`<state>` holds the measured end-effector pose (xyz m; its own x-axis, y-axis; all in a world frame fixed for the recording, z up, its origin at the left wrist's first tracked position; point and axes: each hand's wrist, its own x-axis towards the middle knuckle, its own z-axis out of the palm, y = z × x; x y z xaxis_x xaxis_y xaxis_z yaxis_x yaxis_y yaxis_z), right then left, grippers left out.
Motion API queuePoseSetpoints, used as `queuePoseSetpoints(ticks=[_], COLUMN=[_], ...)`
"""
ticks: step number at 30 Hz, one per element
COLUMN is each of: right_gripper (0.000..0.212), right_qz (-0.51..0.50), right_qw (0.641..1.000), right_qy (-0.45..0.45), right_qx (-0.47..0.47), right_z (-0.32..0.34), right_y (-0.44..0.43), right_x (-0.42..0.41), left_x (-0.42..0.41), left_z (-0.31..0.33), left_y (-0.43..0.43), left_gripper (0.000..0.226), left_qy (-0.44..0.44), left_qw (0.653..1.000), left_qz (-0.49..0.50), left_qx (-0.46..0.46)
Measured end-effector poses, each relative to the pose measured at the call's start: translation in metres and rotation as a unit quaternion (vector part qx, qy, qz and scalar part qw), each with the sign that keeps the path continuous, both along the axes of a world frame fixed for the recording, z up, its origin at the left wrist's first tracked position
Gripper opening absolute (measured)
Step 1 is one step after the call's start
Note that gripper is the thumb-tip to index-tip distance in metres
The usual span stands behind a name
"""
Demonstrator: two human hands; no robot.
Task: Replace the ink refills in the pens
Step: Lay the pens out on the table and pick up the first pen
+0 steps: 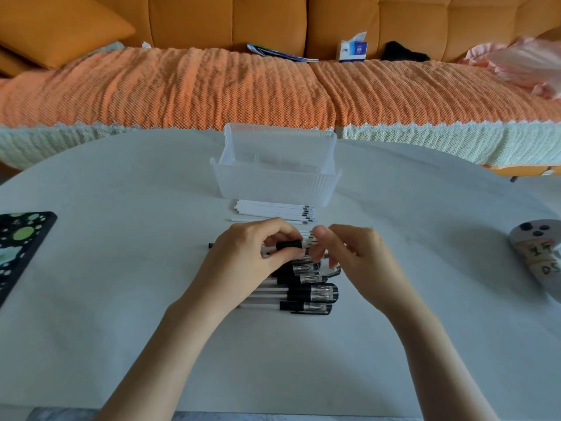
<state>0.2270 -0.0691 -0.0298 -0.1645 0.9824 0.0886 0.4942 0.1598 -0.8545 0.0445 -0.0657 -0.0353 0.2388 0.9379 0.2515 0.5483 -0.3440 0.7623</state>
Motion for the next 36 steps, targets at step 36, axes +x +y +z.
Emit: queuePoseSetpoints(ticks=[36], right_gripper=[0.019], right_qz=[-0.026], right_qw=[0.996], right_qy=[-0.090], right_qx=[0.008], right_z=[-0.004], right_y=[0.011], right_x=[0.051], left_x=[-0.019], left_z=[0.005], left_y=[0.005], left_gripper=[0.011], left_qy=[0.017], left_qw=[0.999], left_qz=[0.042], left_qx=[-0.016])
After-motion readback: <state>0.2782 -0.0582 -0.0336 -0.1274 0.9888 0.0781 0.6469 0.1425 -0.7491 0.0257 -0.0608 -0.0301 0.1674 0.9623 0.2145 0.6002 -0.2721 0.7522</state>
